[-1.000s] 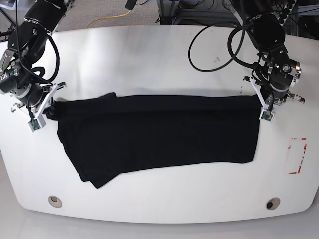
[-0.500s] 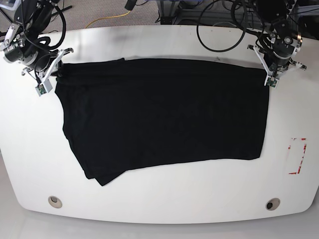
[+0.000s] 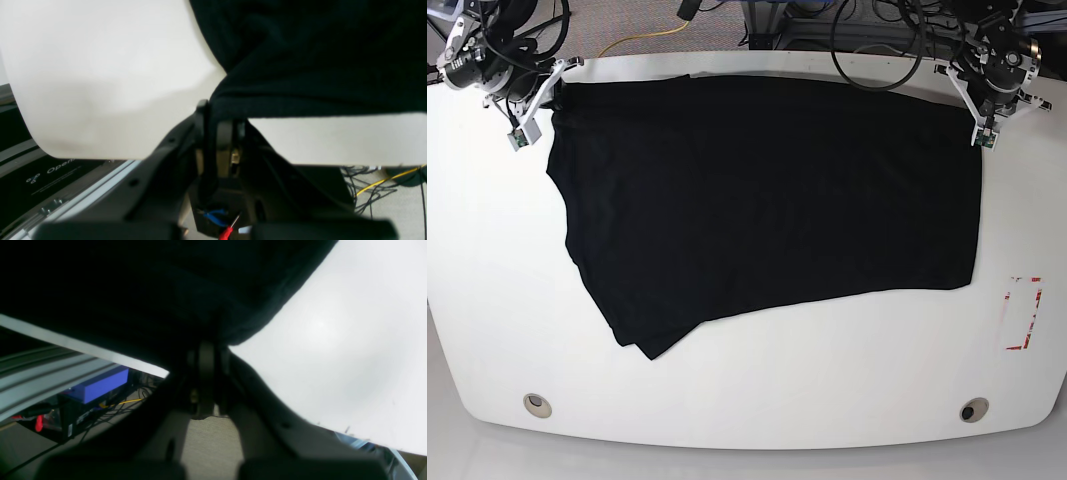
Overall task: Fold the T-shirt properly
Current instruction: 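Pull both grippers back, laying the shirt flat again, then adjust the grip and drag the shirt edge back with both grippers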
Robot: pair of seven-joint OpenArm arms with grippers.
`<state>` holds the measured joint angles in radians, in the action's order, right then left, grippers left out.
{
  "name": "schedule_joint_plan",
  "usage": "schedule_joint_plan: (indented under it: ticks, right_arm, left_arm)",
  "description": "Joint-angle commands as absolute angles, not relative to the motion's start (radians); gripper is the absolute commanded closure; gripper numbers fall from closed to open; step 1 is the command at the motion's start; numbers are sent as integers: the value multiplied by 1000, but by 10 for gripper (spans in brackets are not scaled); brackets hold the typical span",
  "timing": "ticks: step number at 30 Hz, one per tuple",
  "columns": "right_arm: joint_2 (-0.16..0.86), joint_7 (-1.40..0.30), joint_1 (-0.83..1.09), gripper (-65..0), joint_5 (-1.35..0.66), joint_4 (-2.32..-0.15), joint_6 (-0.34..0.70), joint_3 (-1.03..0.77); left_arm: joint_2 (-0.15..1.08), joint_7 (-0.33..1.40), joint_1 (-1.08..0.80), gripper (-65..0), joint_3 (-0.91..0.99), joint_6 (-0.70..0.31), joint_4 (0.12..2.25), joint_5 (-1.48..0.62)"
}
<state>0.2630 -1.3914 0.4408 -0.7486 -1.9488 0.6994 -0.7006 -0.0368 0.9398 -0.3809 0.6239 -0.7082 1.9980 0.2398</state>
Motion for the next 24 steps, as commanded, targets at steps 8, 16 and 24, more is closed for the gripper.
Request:
schedule_joint_plan:
  ticks: [8,16,24]
  right_arm:
    - [252,-1380,318,0,-739,-1937,698,-707]
    - [246,-1380,170,0,-739,-1808,698,-704]
    - [254,-1380,28,0,-739,-1652,698,-702]
  left_arm:
    - [-22,931,-262,0,630,-698,2012,251]
    - [-21,931,-151,0,627,-698,1992,252]
    - [-18,931,-56,0,627,-698,1916,255]
